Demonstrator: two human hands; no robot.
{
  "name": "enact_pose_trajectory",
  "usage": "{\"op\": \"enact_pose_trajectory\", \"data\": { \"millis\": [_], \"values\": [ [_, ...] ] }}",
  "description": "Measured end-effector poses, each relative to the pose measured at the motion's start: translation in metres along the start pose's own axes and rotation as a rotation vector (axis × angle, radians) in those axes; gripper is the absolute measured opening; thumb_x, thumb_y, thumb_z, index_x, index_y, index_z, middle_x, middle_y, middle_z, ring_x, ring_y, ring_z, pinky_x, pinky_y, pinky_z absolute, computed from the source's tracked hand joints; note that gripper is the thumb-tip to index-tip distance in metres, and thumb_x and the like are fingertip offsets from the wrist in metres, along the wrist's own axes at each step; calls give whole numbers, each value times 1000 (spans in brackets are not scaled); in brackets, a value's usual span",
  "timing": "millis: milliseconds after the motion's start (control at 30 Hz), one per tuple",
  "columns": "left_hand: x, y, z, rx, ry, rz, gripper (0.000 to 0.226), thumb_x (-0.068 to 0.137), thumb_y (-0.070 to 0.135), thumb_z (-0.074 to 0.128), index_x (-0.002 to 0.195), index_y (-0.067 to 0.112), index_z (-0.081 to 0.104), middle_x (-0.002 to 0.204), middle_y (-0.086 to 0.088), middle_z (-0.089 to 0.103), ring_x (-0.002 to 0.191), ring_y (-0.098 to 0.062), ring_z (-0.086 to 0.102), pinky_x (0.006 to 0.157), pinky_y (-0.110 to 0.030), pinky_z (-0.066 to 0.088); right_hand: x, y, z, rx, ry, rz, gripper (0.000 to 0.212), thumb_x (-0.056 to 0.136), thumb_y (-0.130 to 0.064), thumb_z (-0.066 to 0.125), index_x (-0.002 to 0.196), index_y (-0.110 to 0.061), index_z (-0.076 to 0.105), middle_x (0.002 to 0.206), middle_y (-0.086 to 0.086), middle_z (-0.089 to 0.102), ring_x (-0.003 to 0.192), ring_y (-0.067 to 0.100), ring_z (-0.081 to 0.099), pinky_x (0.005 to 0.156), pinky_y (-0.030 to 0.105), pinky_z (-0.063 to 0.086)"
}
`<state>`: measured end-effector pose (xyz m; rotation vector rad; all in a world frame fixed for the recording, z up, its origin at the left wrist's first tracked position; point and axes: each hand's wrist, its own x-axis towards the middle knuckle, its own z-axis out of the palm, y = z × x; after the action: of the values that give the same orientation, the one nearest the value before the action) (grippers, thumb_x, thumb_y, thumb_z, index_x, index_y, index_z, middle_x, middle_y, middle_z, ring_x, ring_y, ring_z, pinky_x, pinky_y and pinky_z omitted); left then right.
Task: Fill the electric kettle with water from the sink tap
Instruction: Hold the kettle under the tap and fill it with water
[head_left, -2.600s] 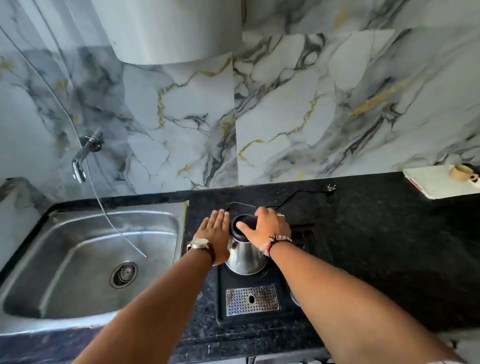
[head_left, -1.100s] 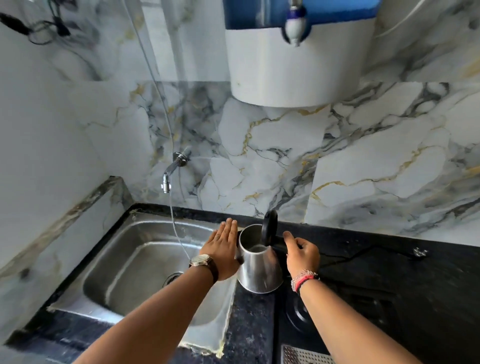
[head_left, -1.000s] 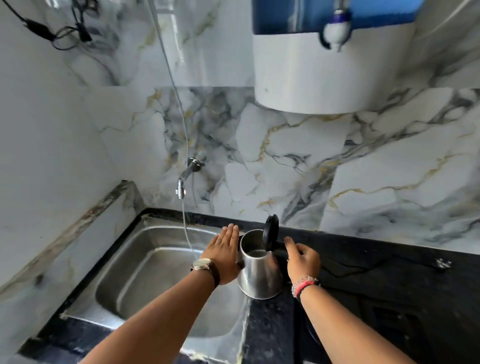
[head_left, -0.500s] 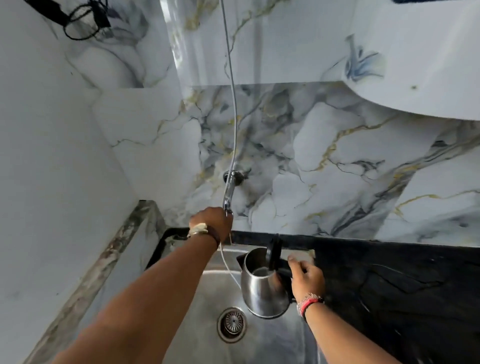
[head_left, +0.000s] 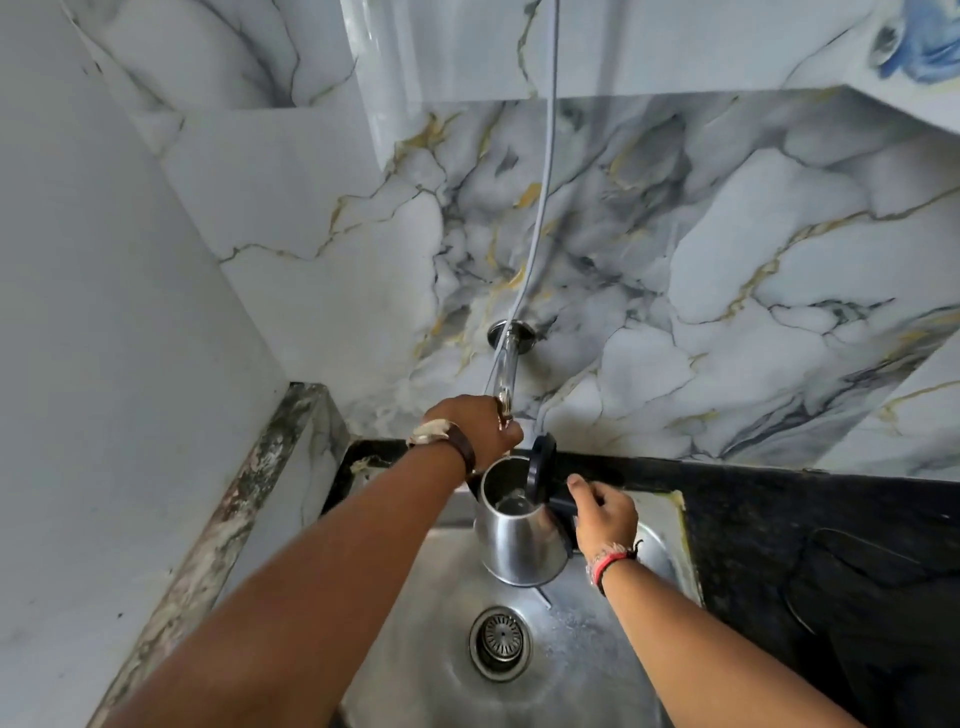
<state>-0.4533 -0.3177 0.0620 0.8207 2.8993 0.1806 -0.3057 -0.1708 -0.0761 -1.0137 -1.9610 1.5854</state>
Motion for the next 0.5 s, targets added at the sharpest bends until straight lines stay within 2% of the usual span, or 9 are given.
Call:
{"op": "enact_pose_trajectory", "data": {
  "millis": [100, 200, 233, 300, 367, 400, 500],
  "values": [
    [-1, -20, 3, -128, -66, 102, 42, 85, 72, 39, 94, 32, 49, 83, 8, 56, 78, -24, 56, 66, -38, 42, 1, -3, 9, 12, -3, -12, 52, 74, -65, 62, 46, -24, 48, 40, -10, 38, 44, 9, 34, 54, 35, 29],
    [-19, -33, 22, -279, 54, 159, 48, 89, 77, 31, 92, 32, 49, 82, 10, 56, 78, -22, 58, 66, -38, 43, -1, -5, 13, 20, -11, -23, 52, 75, -64, 62, 47, -24, 47, 39, -9, 37, 43, 10, 33, 55, 35, 29],
    [-28, -37, 31, -323, 85, 165, 50, 90, 77, 29, 97, 33, 52, 88, 8, 62, 83, -23, 61, 70, -40, 46, -1, -6, 13, 22, -13, -23, 52, 75, -64, 62, 46, -23, 47, 39, -9, 37, 43, 10, 32, 55, 35, 30],
    [-47, -46, 51, -326, 58, 179, 57, 90, 75, 28, 121, 36, 55, 117, 0, 67, 106, -27, 62, 88, -45, 50, -1, -4, 11, 32, -14, -18, 53, 75, -64, 63, 46, -22, 48, 39, -9, 36, 46, 11, 33, 55, 34, 31],
    [-63, -52, 68, -229, -69, 177, 83, 87, 81, 22, 150, 31, 37, 151, -5, 50, 136, -29, 45, 108, -50, 39, -2, -1, 9, 58, -16, -7, 53, 75, -63, 64, 47, -21, 48, 40, -9, 36, 49, 17, 36, 57, 35, 33],
    [-69, -53, 74, -177, -118, 168, 94, 85, 85, 18, 157, 27, 25, 161, -5, 37, 147, -28, 32, 116, -51, 30, -3, 0, 8, 71, -16, -2, 53, 75, -63, 65, 47, -20, 48, 40, -9, 36, 49, 16, 36, 57, 34, 33],
    [-80, -52, 90, -124, -157, 151, 104, 82, 91, 14, 161, 24, 0, 170, 1, 8, 155, -21, 3, 123, -50, 12, -7, 2, 6, 97, -9, 15, 55, 73, -64, 65, 50, -16, 51, 39, -10, 39, 43, 9, 34, 55, 33, 33]
  ]
}}
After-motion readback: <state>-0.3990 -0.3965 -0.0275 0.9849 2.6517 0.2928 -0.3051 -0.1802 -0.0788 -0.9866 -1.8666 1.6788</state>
